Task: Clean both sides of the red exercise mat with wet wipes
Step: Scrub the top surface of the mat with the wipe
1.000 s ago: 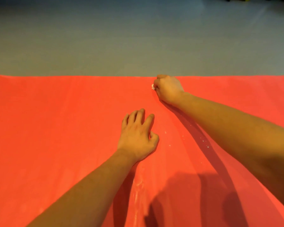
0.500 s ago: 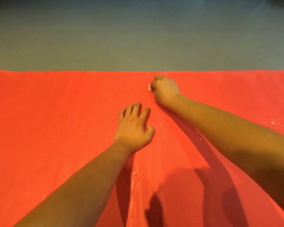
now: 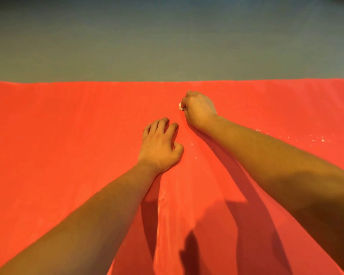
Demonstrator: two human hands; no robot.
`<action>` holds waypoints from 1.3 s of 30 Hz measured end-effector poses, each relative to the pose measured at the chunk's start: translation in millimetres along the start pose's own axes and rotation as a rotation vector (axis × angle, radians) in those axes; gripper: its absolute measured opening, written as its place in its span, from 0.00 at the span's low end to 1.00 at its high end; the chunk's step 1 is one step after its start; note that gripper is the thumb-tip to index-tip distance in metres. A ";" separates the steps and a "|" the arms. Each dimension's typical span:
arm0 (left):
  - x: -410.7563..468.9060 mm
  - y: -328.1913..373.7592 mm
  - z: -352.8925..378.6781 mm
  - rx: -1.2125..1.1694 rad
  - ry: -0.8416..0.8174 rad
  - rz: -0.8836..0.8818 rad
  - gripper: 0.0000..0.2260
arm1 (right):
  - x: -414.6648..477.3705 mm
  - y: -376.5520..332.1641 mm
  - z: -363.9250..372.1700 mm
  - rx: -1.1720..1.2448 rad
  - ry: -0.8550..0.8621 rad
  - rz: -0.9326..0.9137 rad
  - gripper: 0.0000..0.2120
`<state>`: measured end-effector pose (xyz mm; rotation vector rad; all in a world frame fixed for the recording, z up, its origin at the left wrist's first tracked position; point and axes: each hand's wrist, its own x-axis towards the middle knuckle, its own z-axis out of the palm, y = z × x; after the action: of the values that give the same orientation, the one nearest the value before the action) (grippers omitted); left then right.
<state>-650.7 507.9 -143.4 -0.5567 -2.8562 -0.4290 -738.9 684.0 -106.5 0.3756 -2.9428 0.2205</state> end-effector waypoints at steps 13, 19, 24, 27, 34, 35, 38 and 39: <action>2.3 -4.3 1.1 -0.010 0.052 0.016 0.18 | -127.3 -23.6 -21.2 0.098 -0.032 -0.220 0.09; 3.8 -5.8 0.9 -0.026 0.037 0.030 0.18 | -67.4 -18.1 -18.3 0.033 -0.042 0.014 0.11; 3.5 -6.1 0.9 -0.028 0.045 0.043 0.17 | -130.3 -37.4 -29.0 0.077 -0.069 -0.086 0.10; 3.8 -6.6 1.4 -0.035 0.059 0.040 0.18 | -187.2 -49.8 -35.5 0.128 -0.069 -0.205 0.08; 3.7 -6.2 2.5 -0.027 0.085 0.051 0.16 | -143.5 -40.9 -28.8 0.105 -0.062 -0.060 0.11; 3.7 -6.6 2.6 -0.027 0.084 0.052 0.16 | -125.7 -36.7 -26.9 0.092 -0.063 -0.017 0.12; 4.7 -7.1 0.9 -0.034 0.076 0.059 0.13 | -100.3 -33.9 -24.3 0.048 -0.087 0.053 0.11; 4.7 -7.0 0.3 -0.037 0.068 0.061 0.12 | -102.3 -35.3 -23.9 0.040 -0.091 0.057 0.11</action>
<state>-657.8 503.4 -144.2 -0.6216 -2.7636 -0.4818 -628.6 678.3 -97.5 0.3158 -3.0451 0.2766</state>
